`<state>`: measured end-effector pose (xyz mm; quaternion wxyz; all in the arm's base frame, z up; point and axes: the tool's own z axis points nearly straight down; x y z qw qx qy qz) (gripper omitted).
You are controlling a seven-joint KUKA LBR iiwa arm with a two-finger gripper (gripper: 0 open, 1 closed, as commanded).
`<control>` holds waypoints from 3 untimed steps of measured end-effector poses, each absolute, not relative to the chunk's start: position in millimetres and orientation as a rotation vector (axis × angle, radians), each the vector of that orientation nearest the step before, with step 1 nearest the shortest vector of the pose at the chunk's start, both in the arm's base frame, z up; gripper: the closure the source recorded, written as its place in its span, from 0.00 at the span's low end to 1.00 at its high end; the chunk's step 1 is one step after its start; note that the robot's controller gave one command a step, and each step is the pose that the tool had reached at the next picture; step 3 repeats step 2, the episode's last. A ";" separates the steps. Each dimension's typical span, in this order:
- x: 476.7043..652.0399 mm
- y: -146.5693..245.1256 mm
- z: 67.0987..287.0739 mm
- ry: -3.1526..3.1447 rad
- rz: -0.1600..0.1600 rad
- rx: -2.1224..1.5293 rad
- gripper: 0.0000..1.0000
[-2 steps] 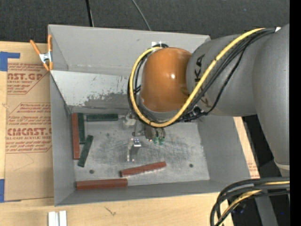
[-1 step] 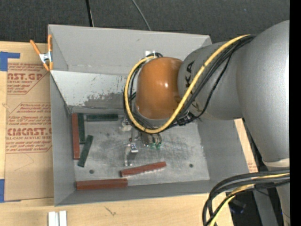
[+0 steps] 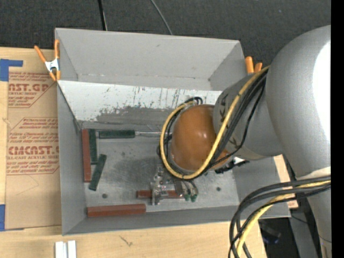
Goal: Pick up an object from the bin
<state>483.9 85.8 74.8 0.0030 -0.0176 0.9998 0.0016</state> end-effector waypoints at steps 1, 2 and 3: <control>483.9 85.8 74.8 3.135 0.005 -0.055 1.00; 497.0 67.9 244.9 3.108 0.000 -0.411 1.00; 497.0 67.9 244.9 3.108 0.000 -0.411 1.00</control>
Offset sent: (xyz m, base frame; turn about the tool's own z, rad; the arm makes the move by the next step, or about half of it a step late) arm 0.0125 -0.0182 0.1678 -0.2276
